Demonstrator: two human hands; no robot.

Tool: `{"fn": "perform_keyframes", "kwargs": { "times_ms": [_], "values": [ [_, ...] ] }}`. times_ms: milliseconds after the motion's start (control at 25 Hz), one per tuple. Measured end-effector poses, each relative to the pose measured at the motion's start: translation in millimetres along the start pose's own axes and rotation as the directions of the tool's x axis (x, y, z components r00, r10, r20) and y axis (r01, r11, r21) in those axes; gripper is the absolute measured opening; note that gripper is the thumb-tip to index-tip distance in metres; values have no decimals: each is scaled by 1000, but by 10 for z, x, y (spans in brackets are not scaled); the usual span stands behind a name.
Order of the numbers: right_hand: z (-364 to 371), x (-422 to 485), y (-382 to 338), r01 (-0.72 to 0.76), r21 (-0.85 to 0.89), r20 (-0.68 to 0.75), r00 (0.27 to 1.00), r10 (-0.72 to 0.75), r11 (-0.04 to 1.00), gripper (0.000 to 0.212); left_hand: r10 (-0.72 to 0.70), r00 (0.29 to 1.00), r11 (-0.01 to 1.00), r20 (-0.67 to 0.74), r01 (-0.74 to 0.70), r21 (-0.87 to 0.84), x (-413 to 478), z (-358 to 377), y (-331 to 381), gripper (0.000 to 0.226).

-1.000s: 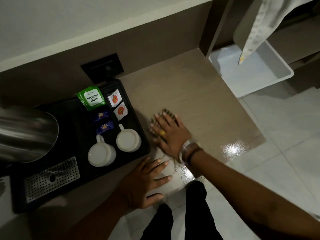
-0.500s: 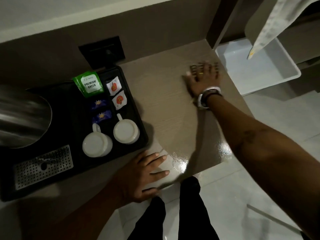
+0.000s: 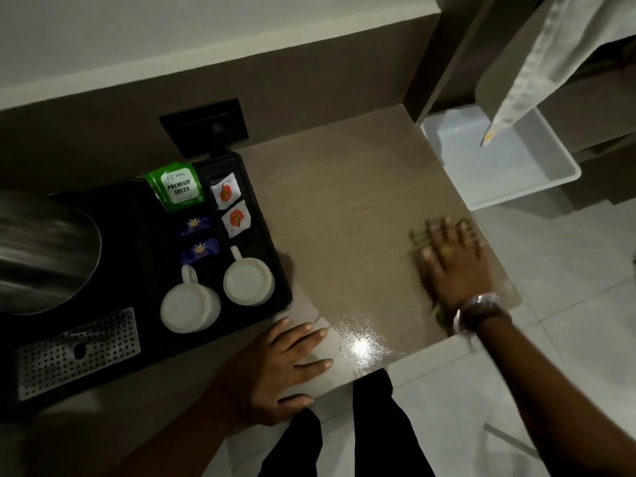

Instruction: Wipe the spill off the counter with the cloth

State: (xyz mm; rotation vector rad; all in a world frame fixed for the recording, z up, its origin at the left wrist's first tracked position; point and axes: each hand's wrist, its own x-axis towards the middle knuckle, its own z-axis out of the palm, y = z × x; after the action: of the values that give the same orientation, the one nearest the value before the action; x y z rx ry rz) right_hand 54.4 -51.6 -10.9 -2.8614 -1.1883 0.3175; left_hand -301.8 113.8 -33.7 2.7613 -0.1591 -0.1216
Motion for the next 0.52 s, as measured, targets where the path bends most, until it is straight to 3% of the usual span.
{"fn": "perform_keyframes", "kwargs": {
  "times_ms": [40, 120, 280, 400, 520],
  "values": [
    [-82, 363, -23, -65, 25, -17, 998, 66, 998, 85, 0, 1000, 1000, 4, 0, -2, -9, 29, -2, 60],
    [-187, 1134, -323, -55, 111, -40, 997, 60, 992, 93, 5, 1000, 1000, 19, -4, -15, -27, 65, -26, 60],
    [-167, 1950, -1431, 202, 32, 0, 979, -202, 979, 75, 14, 997, 999, 72, -17, 39, -9, 72, -75, 66],
    [32, 1492, -1833, 433, -55, 37, 901, -431, 900, 70, 24, 995, 998, 101, -29, 58, 2, 33, -38, 65],
    [235, 441, -1547, 632, 23, 34, 774, -633, 774, 80, 19, 999, 997, 48, -23, 68, 30, -68, 19, 61]
  ]
}}
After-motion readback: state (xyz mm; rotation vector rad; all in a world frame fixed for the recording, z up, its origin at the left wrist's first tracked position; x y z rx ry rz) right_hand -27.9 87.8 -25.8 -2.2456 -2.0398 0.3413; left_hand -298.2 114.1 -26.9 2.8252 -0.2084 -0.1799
